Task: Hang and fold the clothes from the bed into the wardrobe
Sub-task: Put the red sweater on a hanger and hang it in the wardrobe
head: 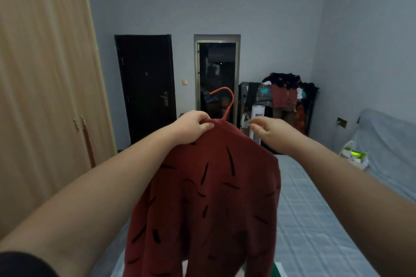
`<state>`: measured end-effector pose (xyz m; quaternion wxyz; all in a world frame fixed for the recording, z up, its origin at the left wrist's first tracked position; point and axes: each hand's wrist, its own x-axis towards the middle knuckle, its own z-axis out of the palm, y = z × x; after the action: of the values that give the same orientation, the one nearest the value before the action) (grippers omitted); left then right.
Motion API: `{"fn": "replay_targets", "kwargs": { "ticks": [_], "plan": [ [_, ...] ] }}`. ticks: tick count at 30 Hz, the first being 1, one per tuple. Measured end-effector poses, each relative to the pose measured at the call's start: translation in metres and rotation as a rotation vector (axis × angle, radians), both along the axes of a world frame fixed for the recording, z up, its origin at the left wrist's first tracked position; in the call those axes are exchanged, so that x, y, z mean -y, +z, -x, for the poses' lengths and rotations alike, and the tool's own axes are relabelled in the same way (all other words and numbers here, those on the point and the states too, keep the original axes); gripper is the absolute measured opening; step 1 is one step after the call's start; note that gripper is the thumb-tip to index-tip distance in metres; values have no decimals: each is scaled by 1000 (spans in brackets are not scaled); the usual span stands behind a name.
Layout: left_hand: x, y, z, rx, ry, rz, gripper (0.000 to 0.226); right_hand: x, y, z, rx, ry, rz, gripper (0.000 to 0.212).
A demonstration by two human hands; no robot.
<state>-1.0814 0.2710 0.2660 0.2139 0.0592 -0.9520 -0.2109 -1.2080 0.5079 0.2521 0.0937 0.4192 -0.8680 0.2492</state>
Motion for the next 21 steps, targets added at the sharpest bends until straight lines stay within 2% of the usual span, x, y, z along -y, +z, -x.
{"fn": "replay_targets", "kwargs": {
  "ticks": [2, 4, 6, 9, 12, 14, 16, 18, 21],
  "plan": [
    [-3, 0, 1, -9, -11, 1, 11, 13, -9, -10, -13, 22, -154, 41],
    [-6, 1, 1, -23, -32, -19, 16, 27, -21, -11, -47, 16, -181, 35],
    [-7, 3, -2, -39, -44, -32, 18, 35, -25, -11, -62, 29, -66, 24],
    [1, 5, -11, -18, -97, -142, 5, 36, -21, -9, -75, 69, 122, 16],
    [13, 11, -24, 99, -130, -207, 19, 31, -12, -5, -162, 86, 194, 15],
    [21, 12, -28, 235, -104, -220, 35, 27, -7, 1, -179, 87, 233, 13],
    [30, 9, -31, 374, -83, -382, 65, 22, -2, 8, -179, 77, 258, 11],
    [36, 3, -33, 471, -37, -685, 84, 16, 0, 14, -190, 70, 277, 11],
    [42, -6, -34, 527, -58, -923, 81, 7, -1, 19, -195, 73, 296, 11]
  ]
}}
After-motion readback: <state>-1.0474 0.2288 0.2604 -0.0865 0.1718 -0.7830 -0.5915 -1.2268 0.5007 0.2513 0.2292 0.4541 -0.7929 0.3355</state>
